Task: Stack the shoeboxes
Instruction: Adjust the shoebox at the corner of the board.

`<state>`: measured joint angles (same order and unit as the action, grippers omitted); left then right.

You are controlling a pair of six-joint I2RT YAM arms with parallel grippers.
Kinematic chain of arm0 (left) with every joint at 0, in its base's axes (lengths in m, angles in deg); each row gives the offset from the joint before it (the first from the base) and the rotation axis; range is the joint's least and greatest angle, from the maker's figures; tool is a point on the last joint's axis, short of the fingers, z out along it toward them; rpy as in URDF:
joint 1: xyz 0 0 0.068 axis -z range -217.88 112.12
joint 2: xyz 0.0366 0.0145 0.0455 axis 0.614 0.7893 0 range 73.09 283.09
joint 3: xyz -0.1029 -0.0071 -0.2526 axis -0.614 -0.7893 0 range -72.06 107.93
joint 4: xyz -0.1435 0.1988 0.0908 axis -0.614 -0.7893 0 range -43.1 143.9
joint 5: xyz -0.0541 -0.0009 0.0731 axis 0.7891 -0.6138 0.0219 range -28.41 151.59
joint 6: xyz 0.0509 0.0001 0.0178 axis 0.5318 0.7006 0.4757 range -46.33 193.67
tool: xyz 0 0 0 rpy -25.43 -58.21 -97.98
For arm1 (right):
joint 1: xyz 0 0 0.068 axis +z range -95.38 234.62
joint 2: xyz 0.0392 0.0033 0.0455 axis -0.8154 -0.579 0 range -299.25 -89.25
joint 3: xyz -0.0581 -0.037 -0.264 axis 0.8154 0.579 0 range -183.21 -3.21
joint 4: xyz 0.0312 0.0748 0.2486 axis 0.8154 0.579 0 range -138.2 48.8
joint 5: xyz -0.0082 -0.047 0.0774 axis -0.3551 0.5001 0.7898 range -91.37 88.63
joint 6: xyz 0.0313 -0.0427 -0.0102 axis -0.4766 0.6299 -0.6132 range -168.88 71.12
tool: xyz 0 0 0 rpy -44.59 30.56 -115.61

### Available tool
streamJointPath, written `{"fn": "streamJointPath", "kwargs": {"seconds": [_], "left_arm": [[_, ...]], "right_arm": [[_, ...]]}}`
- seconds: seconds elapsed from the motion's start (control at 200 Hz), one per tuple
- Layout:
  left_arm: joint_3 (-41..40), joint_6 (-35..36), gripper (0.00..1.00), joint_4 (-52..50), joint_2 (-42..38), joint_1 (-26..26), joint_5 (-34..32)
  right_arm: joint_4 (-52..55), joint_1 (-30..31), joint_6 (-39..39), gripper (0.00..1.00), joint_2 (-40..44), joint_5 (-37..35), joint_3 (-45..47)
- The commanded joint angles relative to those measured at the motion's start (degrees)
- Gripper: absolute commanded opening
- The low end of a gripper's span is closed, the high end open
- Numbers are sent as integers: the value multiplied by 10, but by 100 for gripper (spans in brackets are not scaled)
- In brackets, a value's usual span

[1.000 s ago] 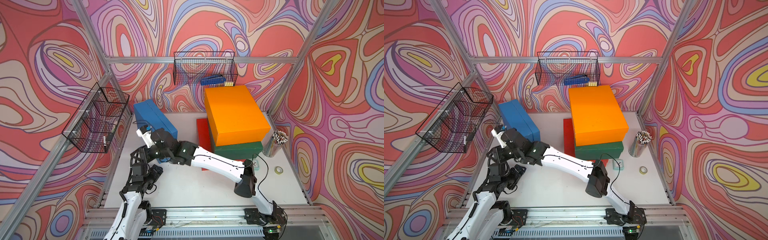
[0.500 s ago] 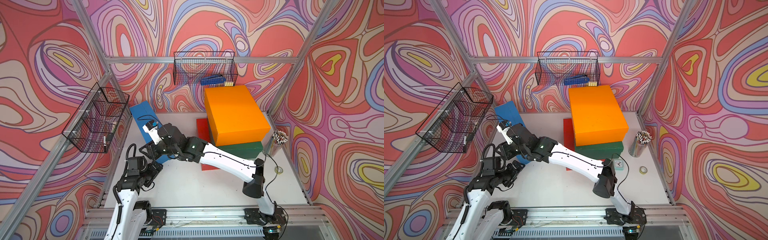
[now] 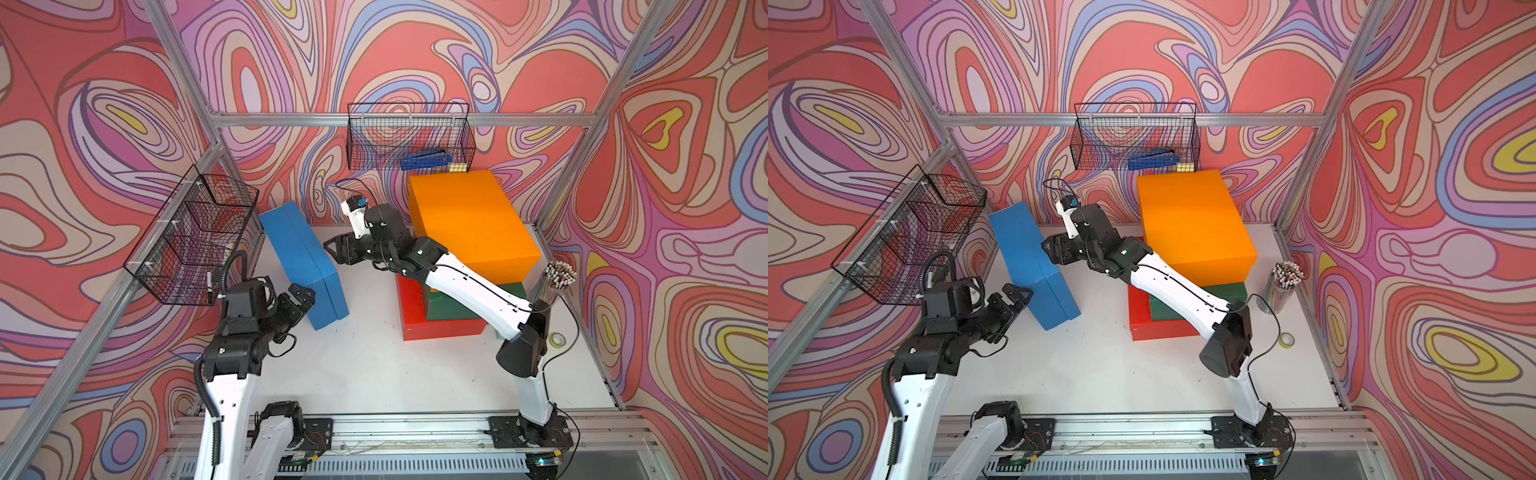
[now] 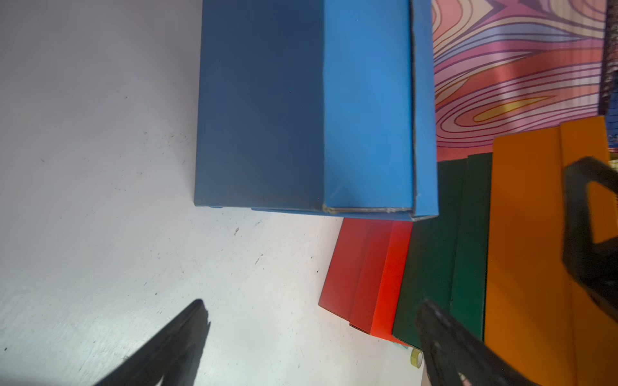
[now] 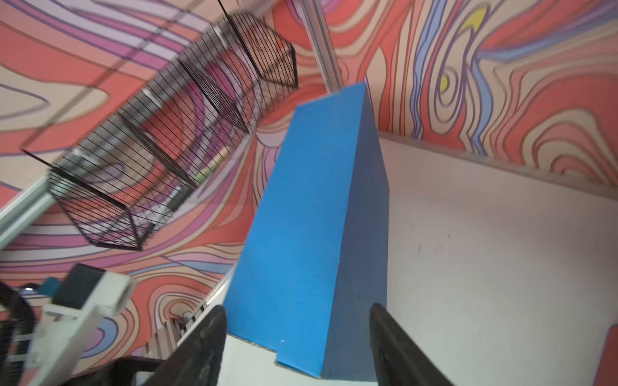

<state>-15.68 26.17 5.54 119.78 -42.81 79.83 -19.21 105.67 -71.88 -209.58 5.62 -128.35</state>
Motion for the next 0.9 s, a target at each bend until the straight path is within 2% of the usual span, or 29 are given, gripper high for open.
{"fn": "streamJointPath", "kwargs": {"seconds": [0.0,0.13,0.265,0.356,0.491,0.591,0.701,0.896], "left_arm": [[8,8,99,17,28,0,-19],[19,19,99,21,55,0,-42],[17,29,100,30,67,1,-59],[1,23,98,56,75,0,-42],[-29,-4,95,98,94,0,19],[-57,-25,93,123,79,9,29],[-73,-39,93,132,59,28,26],[-93,-68,92,166,49,76,24]], "right_arm": [[21,6,-7,72,-29,12,-23],[33,4,-14,76,-66,9,-51],[15,4,-35,76,-85,53,-50],[-15,4,-61,71,-79,93,-23],[-73,4,-100,61,-46,137,35],[-101,4,-122,52,-24,169,58],[-121,6,-141,49,1,189,78],[-125,21,-142,48,47,179,102]]}}
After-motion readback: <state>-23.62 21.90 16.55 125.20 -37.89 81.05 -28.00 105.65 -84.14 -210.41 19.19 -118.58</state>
